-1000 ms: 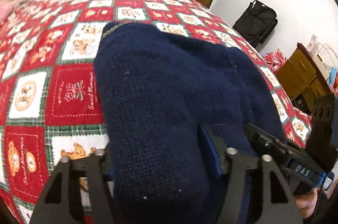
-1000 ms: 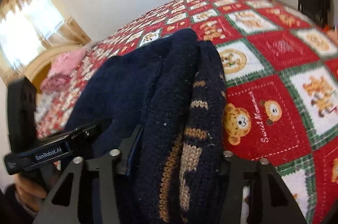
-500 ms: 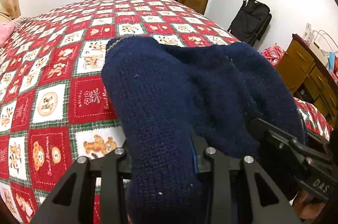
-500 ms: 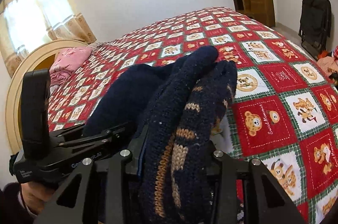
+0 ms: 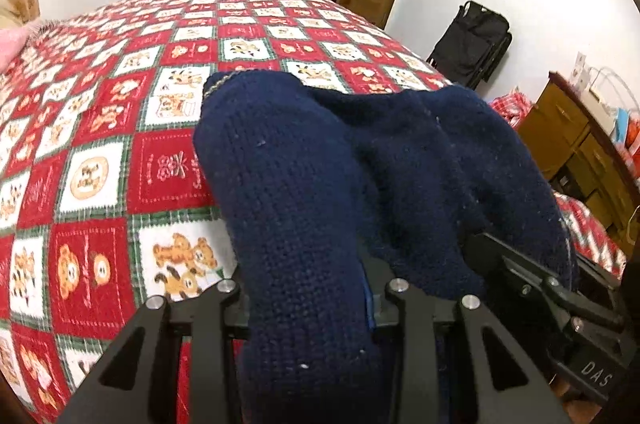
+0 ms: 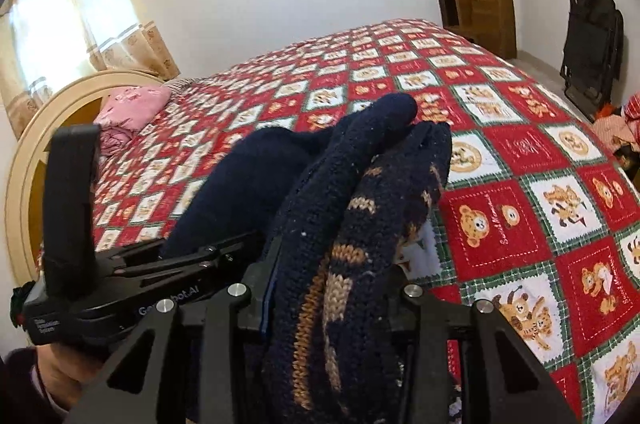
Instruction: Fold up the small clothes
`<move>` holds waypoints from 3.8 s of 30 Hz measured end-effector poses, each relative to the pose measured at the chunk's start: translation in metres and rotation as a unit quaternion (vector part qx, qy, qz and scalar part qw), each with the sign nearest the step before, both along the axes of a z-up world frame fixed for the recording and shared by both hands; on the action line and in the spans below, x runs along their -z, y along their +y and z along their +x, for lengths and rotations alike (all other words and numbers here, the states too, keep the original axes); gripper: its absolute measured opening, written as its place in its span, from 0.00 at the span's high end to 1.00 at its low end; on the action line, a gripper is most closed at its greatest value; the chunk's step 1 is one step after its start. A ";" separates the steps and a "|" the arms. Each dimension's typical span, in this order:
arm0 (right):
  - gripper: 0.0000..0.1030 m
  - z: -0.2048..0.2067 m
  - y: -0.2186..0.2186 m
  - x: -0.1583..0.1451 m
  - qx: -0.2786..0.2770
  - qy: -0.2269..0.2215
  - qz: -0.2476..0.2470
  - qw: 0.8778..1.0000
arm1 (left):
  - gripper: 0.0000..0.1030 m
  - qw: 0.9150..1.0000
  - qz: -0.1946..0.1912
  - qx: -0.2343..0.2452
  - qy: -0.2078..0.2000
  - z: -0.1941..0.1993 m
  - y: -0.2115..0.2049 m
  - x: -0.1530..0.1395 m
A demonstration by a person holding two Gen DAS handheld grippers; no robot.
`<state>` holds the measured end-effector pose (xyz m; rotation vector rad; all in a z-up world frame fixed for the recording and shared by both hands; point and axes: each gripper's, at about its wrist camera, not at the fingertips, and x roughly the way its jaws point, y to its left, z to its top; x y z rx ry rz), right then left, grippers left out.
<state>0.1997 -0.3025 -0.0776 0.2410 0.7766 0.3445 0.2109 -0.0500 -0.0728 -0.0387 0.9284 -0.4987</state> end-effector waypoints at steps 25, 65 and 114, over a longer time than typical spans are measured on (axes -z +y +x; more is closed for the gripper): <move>0.64 -0.002 0.201 -0.016 -0.191 -0.029 0.085 0.977 | 0.64 0.982 0.031 -0.184 -0.031 -0.019 0.188 -0.028; 0.30 0.020 0.227 0.079 -0.210 0.101 0.117 0.965 | 0.14 0.964 -0.106 -0.239 0.057 -0.030 0.272 0.037; 0.57 -0.199 0.173 -0.081 -0.053 -0.108 0.031 0.992 | 0.00 0.935 0.101 -0.273 -0.202 -0.214 0.172 -0.074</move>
